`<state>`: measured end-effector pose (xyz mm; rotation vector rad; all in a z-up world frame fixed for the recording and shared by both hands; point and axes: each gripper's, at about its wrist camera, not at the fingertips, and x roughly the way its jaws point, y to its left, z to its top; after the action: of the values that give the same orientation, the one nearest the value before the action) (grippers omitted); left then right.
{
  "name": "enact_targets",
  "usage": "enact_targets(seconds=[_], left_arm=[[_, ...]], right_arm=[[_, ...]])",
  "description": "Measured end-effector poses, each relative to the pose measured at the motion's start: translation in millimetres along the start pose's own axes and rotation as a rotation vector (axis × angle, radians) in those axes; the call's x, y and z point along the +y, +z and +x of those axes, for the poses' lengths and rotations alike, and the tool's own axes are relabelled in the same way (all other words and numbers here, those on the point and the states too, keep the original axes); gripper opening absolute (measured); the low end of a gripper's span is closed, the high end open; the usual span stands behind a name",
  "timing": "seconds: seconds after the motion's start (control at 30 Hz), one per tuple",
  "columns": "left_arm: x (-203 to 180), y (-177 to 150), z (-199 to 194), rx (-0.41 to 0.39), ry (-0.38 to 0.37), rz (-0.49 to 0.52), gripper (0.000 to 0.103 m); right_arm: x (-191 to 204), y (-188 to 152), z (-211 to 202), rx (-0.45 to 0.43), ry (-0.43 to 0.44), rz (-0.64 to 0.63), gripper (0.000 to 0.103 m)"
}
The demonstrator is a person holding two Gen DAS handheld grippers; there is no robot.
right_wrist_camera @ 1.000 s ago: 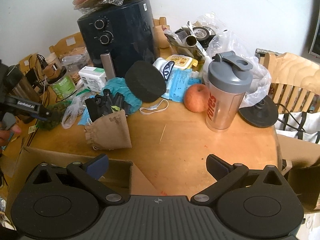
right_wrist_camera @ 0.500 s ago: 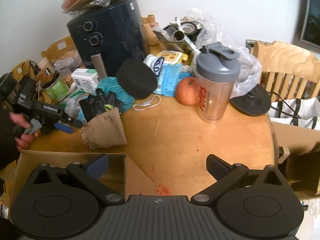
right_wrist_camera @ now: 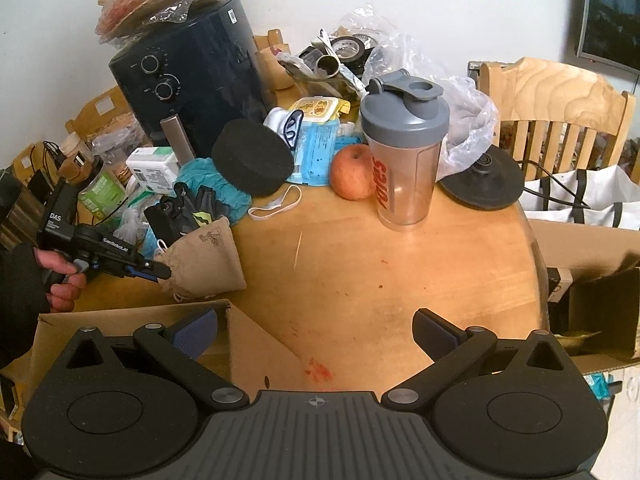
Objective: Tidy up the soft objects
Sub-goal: 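Grasp the burlap bag's drawstring with the left tool, then lift the burlap bag with the left tool while the right tool grasps the foam pad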
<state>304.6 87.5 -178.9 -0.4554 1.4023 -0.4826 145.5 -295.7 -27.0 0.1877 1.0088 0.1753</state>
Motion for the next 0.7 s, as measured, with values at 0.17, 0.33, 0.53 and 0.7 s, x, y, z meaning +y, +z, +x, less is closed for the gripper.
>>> enact_targets(seconds=[0.17,0.33,0.53,0.7], left_arm=[[-3.6,-6.9,-14.9,-0.045,-0.018,0.006,0.002],[-14.5,-14.1,-36.6,-0.111,-0.032,0.029,0.001],[-35.2,-27.5,-60.7,-0.188,-0.025,0.08,0.001],[-57.2,-41.6,-81.0,-0.245,0.01,0.137,0.001]], right_arm=[[0.4,3.7,3.8,0.005,-0.002,-0.023,0.103],[2.3,12.7,6.4,-0.006,0.001,-0.052,0.103],[5.5,25.4,12.2,-0.013,0.022,-0.112,0.103],[8.0,37.4,19.0,-0.012,0.041,-0.178,0.103]])
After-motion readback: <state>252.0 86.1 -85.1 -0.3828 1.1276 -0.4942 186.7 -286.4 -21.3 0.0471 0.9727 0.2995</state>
